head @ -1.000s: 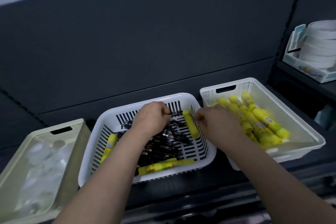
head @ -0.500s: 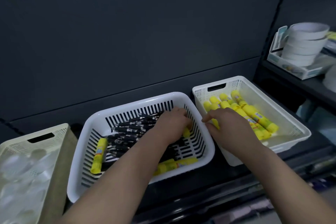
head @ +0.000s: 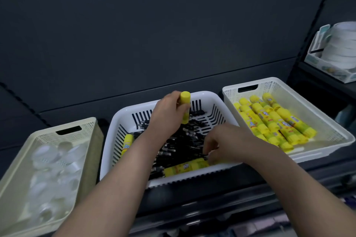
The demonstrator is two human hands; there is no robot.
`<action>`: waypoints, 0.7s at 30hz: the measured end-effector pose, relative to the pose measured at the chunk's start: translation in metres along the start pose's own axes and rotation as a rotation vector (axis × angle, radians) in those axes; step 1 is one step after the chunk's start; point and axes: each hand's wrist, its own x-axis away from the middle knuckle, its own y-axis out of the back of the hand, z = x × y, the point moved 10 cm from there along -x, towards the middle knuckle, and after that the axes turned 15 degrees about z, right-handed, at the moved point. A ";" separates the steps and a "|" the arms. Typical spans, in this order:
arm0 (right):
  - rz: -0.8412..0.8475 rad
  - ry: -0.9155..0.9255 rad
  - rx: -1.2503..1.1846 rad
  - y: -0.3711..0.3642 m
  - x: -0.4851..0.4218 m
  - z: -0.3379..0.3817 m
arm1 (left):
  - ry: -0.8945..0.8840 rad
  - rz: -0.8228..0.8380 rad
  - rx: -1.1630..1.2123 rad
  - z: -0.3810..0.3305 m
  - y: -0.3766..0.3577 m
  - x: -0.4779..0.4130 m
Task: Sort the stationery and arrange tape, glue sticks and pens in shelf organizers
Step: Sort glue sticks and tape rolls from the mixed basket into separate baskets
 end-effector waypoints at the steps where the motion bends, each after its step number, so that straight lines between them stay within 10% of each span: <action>1: 0.027 0.016 0.007 -0.004 -0.004 0.002 | 0.013 0.015 -0.001 0.002 -0.003 0.001; 21: -0.013 0.195 0.275 -0.023 -0.044 0.062 | 0.124 -0.081 0.171 0.054 0.030 0.045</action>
